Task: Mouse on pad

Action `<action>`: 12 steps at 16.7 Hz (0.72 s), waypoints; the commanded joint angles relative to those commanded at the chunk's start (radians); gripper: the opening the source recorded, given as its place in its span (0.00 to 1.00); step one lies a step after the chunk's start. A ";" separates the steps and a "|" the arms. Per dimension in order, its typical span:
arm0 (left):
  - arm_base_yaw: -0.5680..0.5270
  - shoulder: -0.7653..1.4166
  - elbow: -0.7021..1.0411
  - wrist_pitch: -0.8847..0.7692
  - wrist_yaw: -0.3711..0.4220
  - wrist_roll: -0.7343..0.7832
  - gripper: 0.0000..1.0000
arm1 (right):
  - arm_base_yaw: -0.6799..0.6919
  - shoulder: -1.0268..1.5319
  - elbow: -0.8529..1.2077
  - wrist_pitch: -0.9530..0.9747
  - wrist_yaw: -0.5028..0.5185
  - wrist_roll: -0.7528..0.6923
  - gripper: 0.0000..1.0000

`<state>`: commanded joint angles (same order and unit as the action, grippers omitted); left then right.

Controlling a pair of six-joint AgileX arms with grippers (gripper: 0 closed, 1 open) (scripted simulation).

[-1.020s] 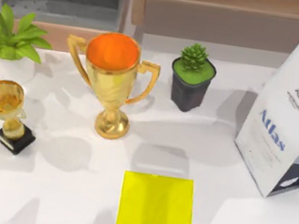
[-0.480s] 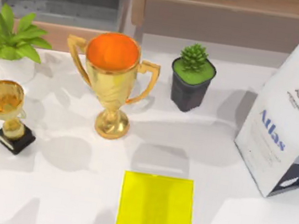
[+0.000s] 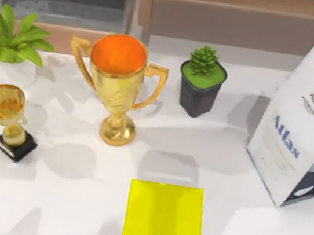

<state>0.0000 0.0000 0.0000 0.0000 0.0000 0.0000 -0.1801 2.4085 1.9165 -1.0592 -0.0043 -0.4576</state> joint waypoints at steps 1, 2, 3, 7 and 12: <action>0.000 0.000 0.000 0.000 0.000 0.000 1.00 | 0.000 0.000 0.003 -0.003 0.000 0.000 0.00; 0.000 0.000 0.000 0.000 0.000 0.000 1.00 | -0.001 -0.001 0.017 -0.016 0.001 0.000 0.00; 0.000 0.000 0.000 0.000 0.000 0.000 1.00 | -0.001 -0.002 0.041 -0.040 0.002 0.000 0.00; 0.000 0.000 0.000 0.000 0.000 0.000 1.00 | -0.001 -0.016 0.199 -0.224 0.003 -0.005 0.00; 0.000 0.000 0.000 0.000 0.000 0.000 1.00 | -0.002 -0.035 0.336 -0.371 0.000 -0.002 0.00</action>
<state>0.0000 0.0000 0.0000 0.0000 0.0000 0.0000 -0.1821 2.3738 2.2527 -1.4302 -0.0048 -0.4600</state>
